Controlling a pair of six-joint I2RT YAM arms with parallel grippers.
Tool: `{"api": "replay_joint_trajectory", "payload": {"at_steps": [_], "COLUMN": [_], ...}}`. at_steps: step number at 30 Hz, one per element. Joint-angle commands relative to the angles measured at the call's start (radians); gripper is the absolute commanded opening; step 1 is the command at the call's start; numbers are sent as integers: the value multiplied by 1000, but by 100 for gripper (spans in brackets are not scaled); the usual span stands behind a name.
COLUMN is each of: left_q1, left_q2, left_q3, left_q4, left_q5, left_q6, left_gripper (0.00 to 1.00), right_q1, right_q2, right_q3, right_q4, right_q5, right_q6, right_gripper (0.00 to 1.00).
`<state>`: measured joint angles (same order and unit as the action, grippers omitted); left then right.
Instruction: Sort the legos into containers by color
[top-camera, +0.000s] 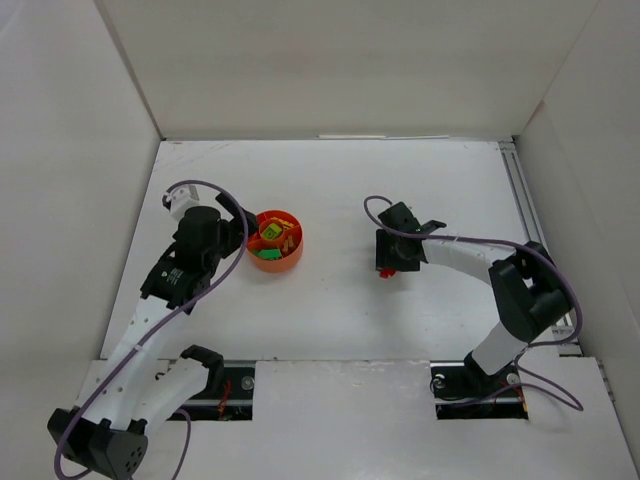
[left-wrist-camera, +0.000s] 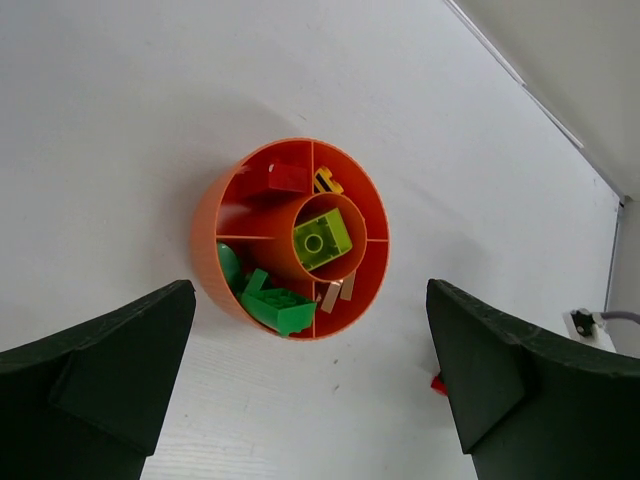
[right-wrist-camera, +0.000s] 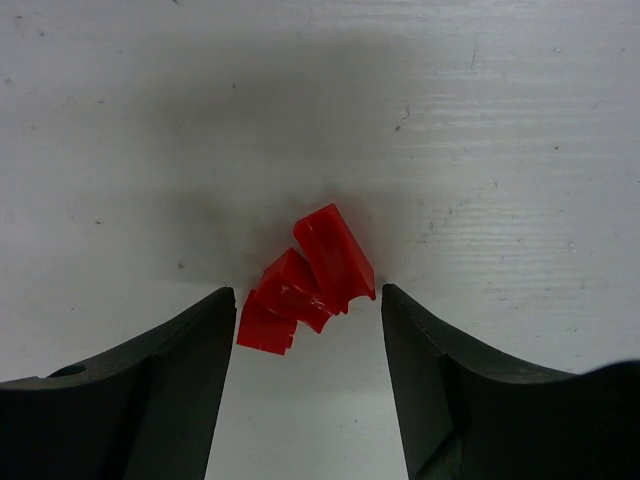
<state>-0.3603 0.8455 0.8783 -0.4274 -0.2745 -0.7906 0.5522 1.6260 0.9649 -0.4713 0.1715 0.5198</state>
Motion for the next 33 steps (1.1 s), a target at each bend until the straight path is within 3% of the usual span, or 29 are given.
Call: {"api": "replay_joint_trajectory", "payload": {"at_steps": [1,16,21,33], "left_q1": [-5,-5,-5,-5], "left_q2": [-40,-66,-66,-66], "left_q3": [-19,-41,-41,-41], "left_q4": [-17,-8,-8,10], "left_q5": [32,60,69,87], "left_q6": [10,28,28,37], "left_gripper": [100,100,100,100], "right_q1": [14,-5,-5,67], "right_q2": [12,52,52,-57], "right_q3": [28,21,31,118], "right_q4": [22,40,31,-49], "right_q5": [37,95,117,180], "right_q6": [58,94,74,-13], "right_gripper": [65,46,30,27]}}
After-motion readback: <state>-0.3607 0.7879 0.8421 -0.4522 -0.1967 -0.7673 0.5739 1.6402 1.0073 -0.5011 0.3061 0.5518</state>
